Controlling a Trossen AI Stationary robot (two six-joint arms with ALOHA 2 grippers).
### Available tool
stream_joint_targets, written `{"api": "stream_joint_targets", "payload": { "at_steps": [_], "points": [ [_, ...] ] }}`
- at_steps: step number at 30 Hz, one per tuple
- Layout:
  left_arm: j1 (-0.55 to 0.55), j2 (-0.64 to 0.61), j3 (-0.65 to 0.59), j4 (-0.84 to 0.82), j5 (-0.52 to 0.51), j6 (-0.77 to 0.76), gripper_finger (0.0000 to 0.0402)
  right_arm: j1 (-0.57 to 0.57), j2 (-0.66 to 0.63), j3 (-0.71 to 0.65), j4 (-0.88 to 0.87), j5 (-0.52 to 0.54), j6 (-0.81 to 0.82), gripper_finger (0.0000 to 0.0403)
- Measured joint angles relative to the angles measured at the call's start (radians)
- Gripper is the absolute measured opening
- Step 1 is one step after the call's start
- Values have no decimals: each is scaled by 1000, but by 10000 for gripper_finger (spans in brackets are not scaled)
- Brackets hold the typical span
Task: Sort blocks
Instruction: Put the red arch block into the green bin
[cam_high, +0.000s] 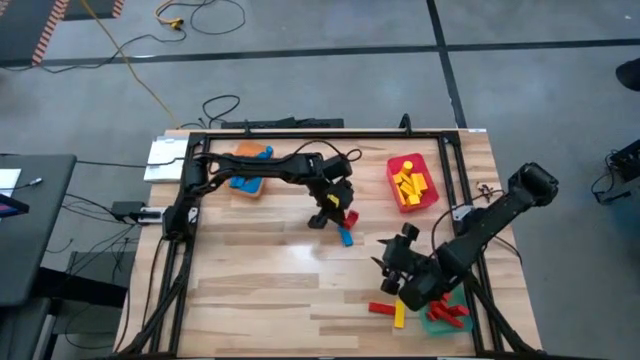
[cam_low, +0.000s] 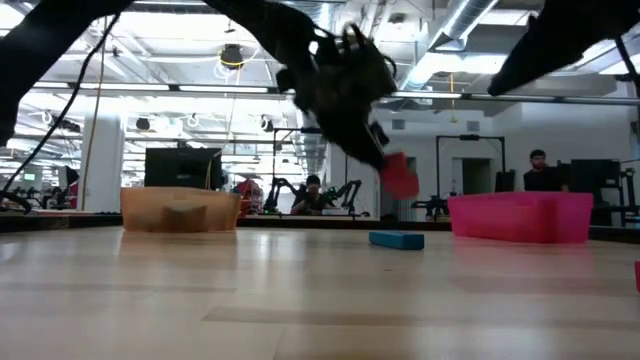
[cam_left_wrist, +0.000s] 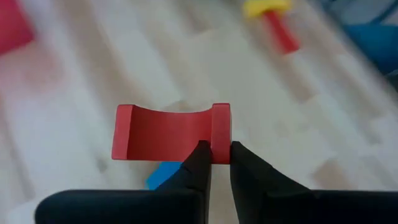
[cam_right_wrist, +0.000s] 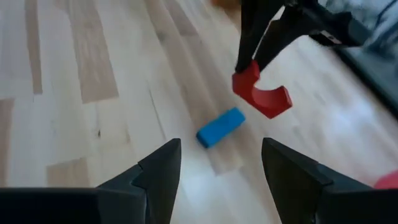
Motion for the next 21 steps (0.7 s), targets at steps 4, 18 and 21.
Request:
{"api": "stream_joint_targets", "payload": {
  "at_steps": [4, 18, 21],
  "points": [
    [-5, -76, -7, -74, 122, 37, 33, 30, 0, -13, 41, 78, -82, 238],
    [-97, -265, -56, -251, 419, 203, 35, 40, 116, -14, 561, 298, -759, 238],
    [-112, -263, -56, -256, 428, 194, 35, 23, 159, -14, 758, 314, -963, 238]
  ]
}}
